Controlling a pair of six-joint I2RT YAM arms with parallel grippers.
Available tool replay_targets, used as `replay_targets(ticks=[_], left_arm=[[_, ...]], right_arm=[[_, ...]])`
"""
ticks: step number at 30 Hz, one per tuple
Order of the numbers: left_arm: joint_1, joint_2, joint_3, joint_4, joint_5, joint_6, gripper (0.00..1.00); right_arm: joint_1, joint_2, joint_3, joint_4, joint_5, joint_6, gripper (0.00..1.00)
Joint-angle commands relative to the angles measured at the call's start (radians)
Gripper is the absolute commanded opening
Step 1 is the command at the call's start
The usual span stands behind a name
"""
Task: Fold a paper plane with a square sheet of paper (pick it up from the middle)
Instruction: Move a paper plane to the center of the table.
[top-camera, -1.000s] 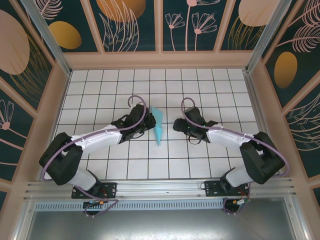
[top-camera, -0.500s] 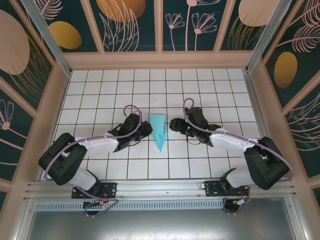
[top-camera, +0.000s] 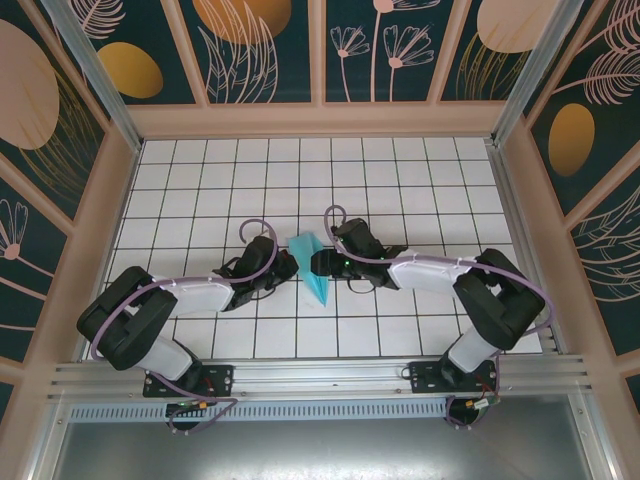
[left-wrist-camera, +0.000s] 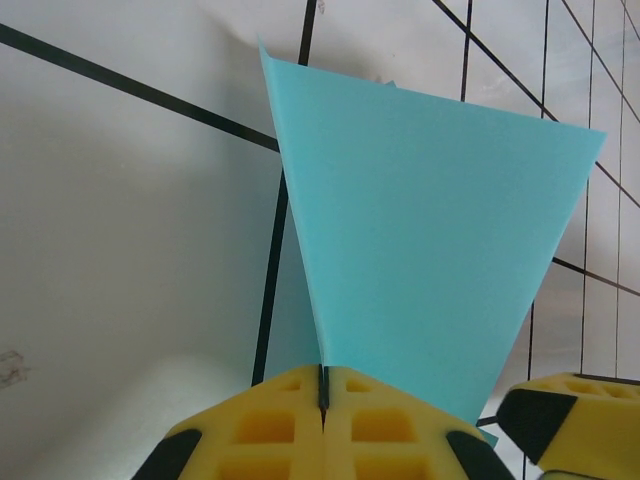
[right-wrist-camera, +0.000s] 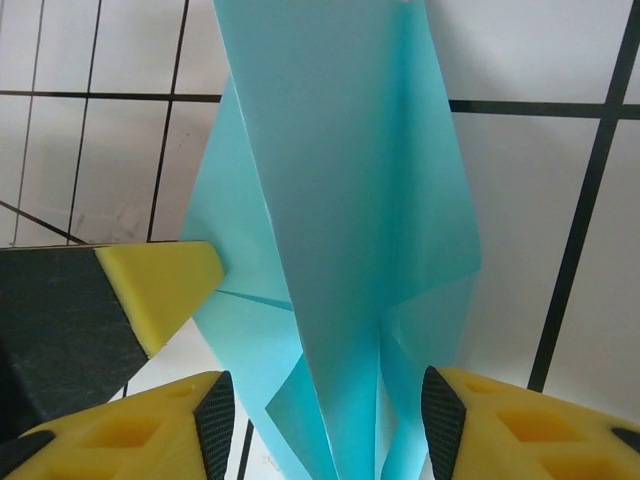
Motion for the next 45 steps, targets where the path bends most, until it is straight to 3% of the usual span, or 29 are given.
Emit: replay_targets(ticks=[1,8,21,29,37,45], left_arm=[[0.005,0.014,-0.011,0.029,-0.010,-0.010,0.00],[0.004,0.014,-0.011,0.028,-0.012,-0.003,0.00],[0.005,0.025,-0.019,0.039,-0.006,0.008,0.00],[0.006,0.023,-0.030,0.045,-0.009,0.022,0.00],[0.007,0.029,-0.039,0.039,-0.020,0.052,0.00],[0.008,0.031,-0.034,0.031,-0.026,0.065,0.00]], right_arm=[[0.009,0.015,0.037,-0.029,0.008,-0.026,0.54],[0.017,0.064,0.072,-0.064,-0.006,-0.036,0.51],[0.069,0.097,0.104,-0.129,0.025,-0.017,0.61],[0.097,0.146,0.143,-0.204,0.136,0.016,0.52],[0.105,0.183,0.168,-0.230,0.168,0.019,0.47],[0.108,0.192,0.184,-0.252,0.188,0.028,0.33]])
